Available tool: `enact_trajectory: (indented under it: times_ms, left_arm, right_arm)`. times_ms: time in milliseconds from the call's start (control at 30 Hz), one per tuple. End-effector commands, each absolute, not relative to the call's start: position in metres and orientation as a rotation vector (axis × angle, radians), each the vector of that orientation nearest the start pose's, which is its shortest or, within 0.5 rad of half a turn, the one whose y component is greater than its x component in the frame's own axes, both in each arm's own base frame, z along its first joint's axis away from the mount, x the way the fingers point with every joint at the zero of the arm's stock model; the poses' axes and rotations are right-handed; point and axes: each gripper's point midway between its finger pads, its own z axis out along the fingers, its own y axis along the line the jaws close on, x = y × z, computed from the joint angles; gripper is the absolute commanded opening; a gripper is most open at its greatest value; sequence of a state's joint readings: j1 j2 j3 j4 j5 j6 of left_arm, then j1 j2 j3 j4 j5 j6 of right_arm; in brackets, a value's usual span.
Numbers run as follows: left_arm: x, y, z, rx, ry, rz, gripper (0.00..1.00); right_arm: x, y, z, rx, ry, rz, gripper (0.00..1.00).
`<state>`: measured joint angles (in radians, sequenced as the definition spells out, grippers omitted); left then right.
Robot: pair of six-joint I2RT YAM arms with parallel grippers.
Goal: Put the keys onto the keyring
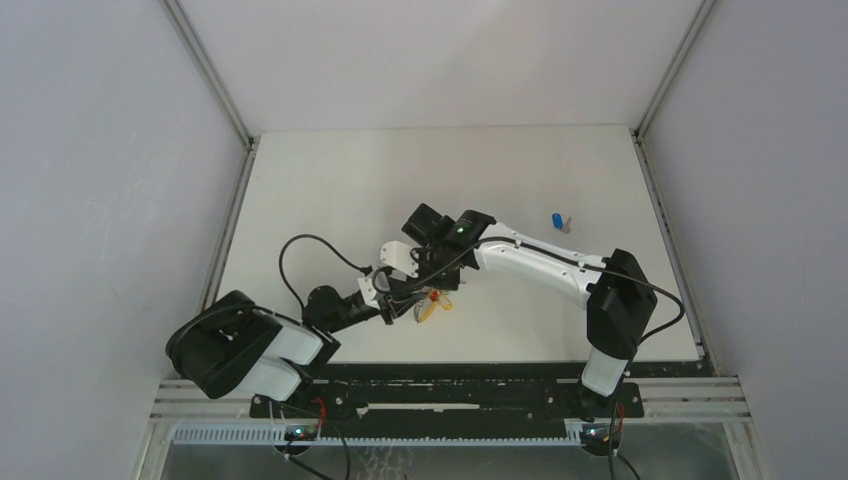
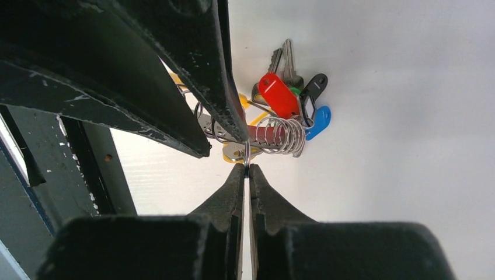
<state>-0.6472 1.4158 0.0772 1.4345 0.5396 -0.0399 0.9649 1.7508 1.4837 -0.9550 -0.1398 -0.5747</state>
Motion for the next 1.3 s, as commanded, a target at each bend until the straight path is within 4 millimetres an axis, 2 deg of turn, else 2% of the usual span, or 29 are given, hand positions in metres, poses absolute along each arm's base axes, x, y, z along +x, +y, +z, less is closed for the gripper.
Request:
enact_trajectory:
  times_ms: [0, 233, 467, 800, 900, 1133, 1267]
  left_arm:
    - [0.216, -0.268, 0.153, 0.851, 1.218, -0.908, 0.28]
    - [0.219, -0.271, 0.149, 0.861, 1.225, -0.907, 0.28]
    - [0.225, -0.260, 0.148, 0.839, 1.238, -0.872, 0.29]
    - [0.220, -0.256, 0.141, 0.871, 1.245, -0.898, 0.32]
    - [0.225, -0.256, 0.138, 0.859, 1.261, -0.888, 0.32]
    - [0.231, -0.239, 0.141, 0.783, 1.278, -0.816, 0.32]
    - [0.231, -0.238, 0.142, 0.777, 1.278, -0.814, 0.33]
  right_arm:
    - [0.203, 0.322, 0.143, -1.994, 1.844, 0.358, 0.00]
    - [0.201, 0.326, 0.143, -2.005, 1.815, 0.380, 0.00]
    - [0.199, 0.326, 0.136, -2.025, 1.803, 0.387, 0.00]
    - [0.201, 0.326, 0.134, -2.026, 1.796, 0.379, 0.00]
    - [0.201, 0.326, 0.137, -2.024, 1.789, 0.379, 0.00]
    - [0.204, 0.323, 0.135, -2.003, 1.806, 0.375, 0.00]
    - [0.205, 0.324, 0.136, -1.993, 1.805, 0.383, 0.00]
